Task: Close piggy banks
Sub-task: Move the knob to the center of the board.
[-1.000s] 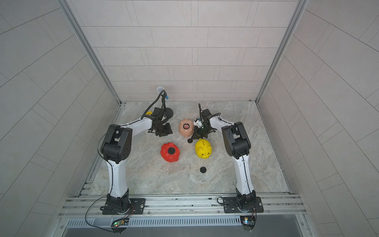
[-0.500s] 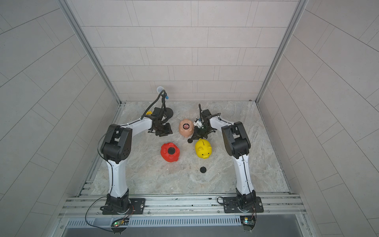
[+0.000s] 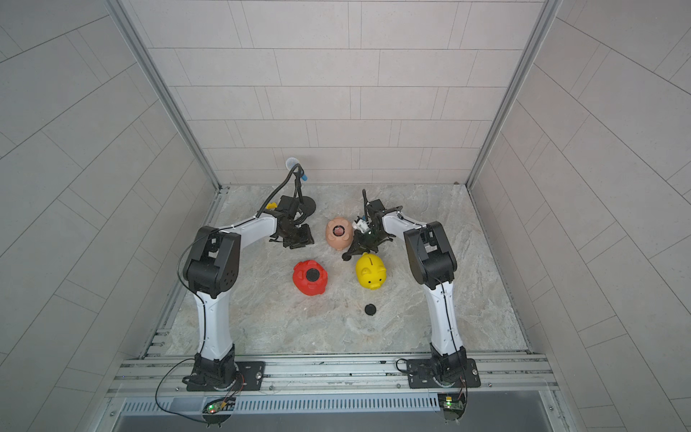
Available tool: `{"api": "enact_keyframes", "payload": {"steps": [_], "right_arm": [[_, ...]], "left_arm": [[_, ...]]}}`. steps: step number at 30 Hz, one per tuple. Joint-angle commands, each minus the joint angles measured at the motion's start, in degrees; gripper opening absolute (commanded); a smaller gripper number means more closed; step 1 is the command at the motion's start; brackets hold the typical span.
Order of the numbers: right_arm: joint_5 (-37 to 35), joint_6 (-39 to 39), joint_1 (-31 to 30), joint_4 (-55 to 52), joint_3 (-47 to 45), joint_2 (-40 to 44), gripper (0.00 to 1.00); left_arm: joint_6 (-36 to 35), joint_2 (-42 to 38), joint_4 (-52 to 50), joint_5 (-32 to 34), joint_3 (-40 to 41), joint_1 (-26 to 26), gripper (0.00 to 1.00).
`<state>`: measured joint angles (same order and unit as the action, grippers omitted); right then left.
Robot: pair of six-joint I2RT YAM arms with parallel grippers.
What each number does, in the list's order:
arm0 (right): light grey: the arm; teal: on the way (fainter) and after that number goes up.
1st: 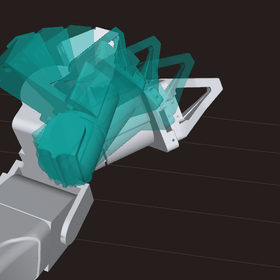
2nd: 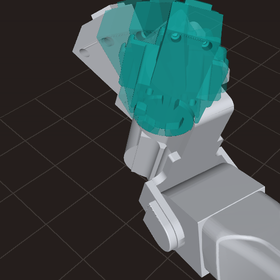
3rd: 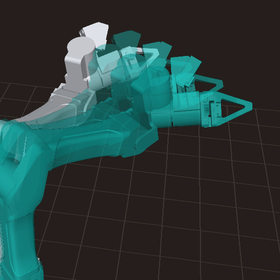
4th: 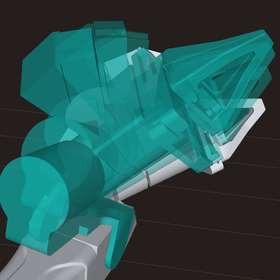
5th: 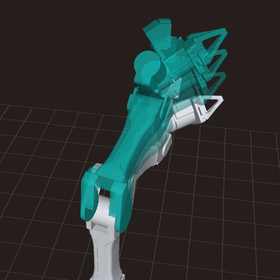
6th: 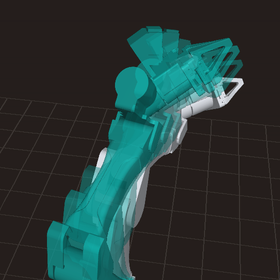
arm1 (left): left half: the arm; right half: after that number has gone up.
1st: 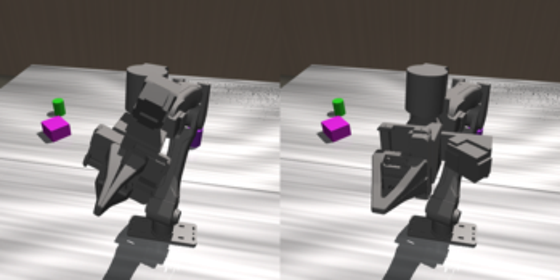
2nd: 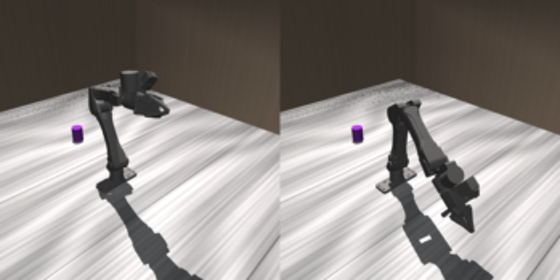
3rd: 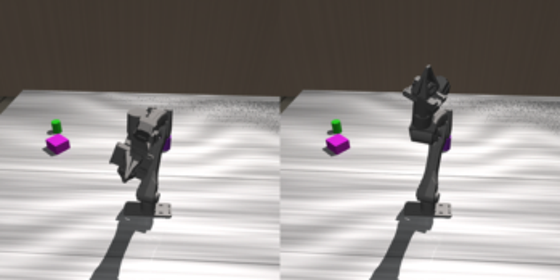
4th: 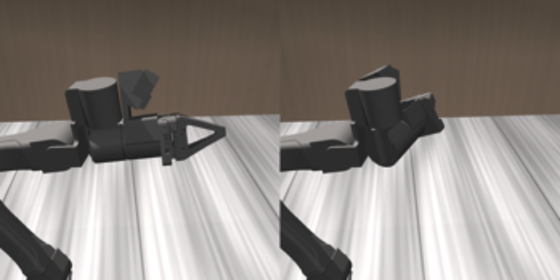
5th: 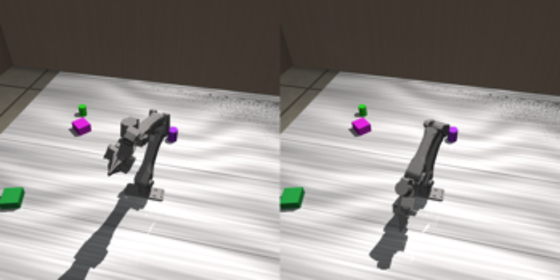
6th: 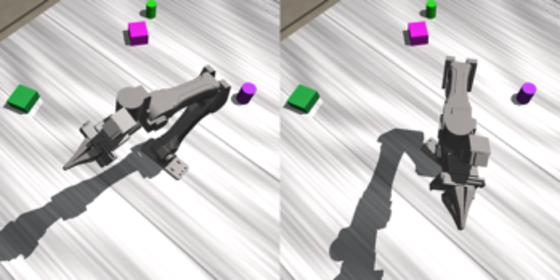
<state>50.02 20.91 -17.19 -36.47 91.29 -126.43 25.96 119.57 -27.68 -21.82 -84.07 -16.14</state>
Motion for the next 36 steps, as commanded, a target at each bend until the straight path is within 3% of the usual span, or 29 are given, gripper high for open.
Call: {"api": "enact_keyframes", "payload": {"steps": [1, 14, 36], "right_arm": [[1.0, -1.7, -0.2, -1.7, 0.1, -1.3, 0.11], [1.7, -1.8, -0.4, -1.7, 0.3, -2.6, 0.09], [-7.6, -1.3, 1.9, -3.0, 0.3, -0.1, 0.13]], "left_arm": [[-0.6, 0.6, -0.7, -0.1, 0.0, 0.2, 0.43], [-0.8, 0.4, -0.5, -0.1, 0.1, 0.2, 0.43], [-0.9, 0.8, -0.9, -0.2, 0.1, 0.3, 0.43]]}}
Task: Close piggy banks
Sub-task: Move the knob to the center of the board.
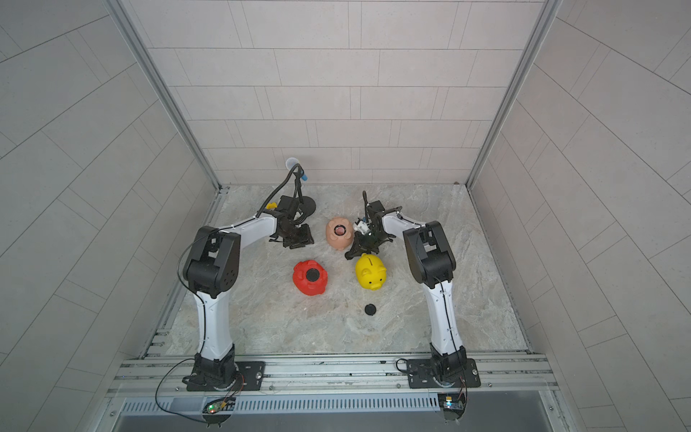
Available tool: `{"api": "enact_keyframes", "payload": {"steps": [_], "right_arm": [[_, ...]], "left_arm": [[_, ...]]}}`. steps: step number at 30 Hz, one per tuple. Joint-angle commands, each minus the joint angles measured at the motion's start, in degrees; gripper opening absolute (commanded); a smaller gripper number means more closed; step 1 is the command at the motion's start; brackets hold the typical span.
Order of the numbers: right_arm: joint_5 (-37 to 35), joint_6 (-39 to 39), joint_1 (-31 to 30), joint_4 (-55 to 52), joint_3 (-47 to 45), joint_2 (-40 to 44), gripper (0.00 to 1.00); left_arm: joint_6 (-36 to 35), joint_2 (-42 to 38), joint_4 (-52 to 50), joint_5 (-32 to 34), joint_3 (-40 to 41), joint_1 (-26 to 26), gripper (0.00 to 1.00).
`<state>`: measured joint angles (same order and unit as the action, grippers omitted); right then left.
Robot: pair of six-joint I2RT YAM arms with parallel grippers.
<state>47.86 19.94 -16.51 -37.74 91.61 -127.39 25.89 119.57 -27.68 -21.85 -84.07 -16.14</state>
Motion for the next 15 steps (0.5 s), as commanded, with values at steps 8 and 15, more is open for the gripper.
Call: {"api": "enact_keyframes", "payload": {"steps": [8, 15], "right_arm": [[-11.2, 2.2, 5.3, 0.1, -1.7, 2.5, 0.14], [-24.3, 0.8, 10.5, -4.0, -3.8, 5.7, 0.15]], "left_arm": [[-0.9, 1.0, -0.9, -0.3, 0.0, 0.4, 0.43], [-0.8, 0.2, 0.0, -1.2, 1.7, 0.5, 0.43]]}}
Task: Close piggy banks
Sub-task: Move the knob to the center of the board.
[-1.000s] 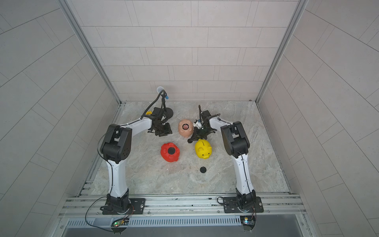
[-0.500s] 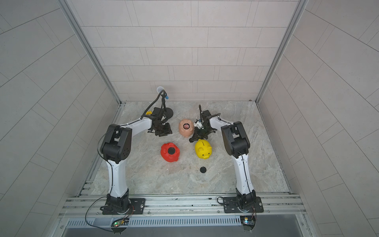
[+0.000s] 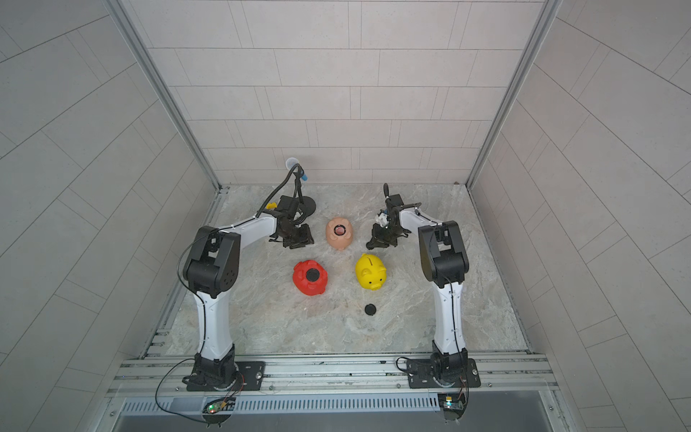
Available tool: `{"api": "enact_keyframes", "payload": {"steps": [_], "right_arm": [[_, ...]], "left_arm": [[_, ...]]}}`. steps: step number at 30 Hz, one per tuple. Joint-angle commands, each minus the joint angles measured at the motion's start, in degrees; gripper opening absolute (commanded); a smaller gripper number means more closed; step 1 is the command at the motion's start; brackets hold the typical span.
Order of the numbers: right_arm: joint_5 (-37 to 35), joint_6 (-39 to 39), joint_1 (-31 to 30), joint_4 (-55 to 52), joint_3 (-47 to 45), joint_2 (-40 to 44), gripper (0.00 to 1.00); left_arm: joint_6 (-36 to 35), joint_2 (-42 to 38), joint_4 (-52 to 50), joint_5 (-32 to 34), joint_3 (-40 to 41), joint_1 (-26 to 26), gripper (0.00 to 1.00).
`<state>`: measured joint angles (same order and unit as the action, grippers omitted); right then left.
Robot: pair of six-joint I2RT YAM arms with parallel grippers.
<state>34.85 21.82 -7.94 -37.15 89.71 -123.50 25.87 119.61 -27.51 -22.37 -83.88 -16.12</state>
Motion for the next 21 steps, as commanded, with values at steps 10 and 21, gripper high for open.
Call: {"api": "enact_keyframes", "payload": {"steps": [10, 21], "right_arm": [[-23.5, -1.4, 8.9, -5.1, -10.8, 10.7, 0.18], [-27.6, -0.5, 8.8, -4.4, -12.4, 11.1, 0.21]], "left_arm": [[-0.2, -5.6, 6.4, -3.8, 9.6, 1.5, 0.43], [-1.3, -8.3, 9.0, -6.9, 12.2, 2.8, 0.43]]}}
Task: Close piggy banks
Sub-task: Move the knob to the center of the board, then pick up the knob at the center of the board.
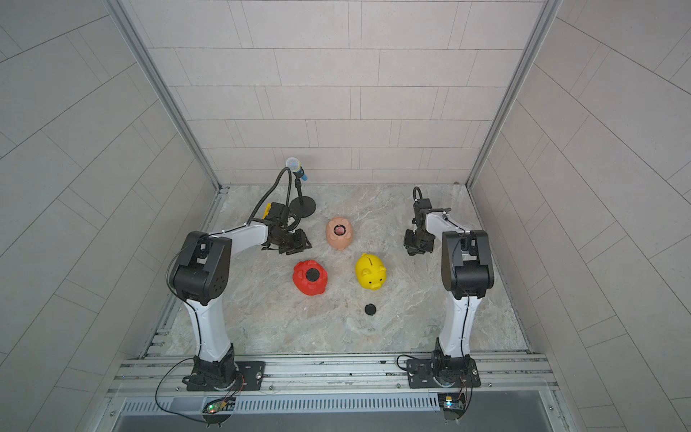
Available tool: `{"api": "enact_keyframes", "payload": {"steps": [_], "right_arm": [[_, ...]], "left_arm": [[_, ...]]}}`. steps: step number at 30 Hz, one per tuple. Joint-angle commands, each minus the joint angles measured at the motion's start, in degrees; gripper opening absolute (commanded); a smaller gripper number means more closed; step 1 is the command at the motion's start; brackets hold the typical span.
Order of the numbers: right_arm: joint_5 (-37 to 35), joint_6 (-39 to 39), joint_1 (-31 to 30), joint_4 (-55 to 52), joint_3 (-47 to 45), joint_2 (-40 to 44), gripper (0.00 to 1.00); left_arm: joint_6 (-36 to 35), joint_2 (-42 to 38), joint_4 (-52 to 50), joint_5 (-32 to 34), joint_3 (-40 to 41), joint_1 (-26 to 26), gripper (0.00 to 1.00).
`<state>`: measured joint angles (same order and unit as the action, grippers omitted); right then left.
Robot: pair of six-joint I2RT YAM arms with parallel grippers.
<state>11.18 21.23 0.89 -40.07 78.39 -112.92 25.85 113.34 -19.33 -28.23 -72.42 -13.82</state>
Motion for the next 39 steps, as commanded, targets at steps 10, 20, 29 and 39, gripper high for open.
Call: {"api": "enact_keyframes", "payload": {"steps": [10, 20, 29, 39], "right_arm": [[-9.4, 0.8, -1.8, -2.3, 0.0, -1.7, 0.11], [-11.1, -2.7, -3.0, -5.9, 3.0, -2.9, 0.05], [-8.4, -1.9, -2.9, -4.4, 2.2, -3.3, 0.07], [-8.3, -2.0, -2.9, -4.1, 2.8, -4.7, 0.11]], "left_arm": [[-1.5, -2.5, 0.6, -1.1, 0.9, 1.3, 0.43], [-1.8, -2.6, -0.2, -0.6, 0.6, 1.3, 0.43], [-1.7, -3.0, 0.0, -0.6, 0.9, 1.4, 0.43], [-1.6, -2.7, 0.2, -0.9, 0.6, 1.6, 0.43]]}}
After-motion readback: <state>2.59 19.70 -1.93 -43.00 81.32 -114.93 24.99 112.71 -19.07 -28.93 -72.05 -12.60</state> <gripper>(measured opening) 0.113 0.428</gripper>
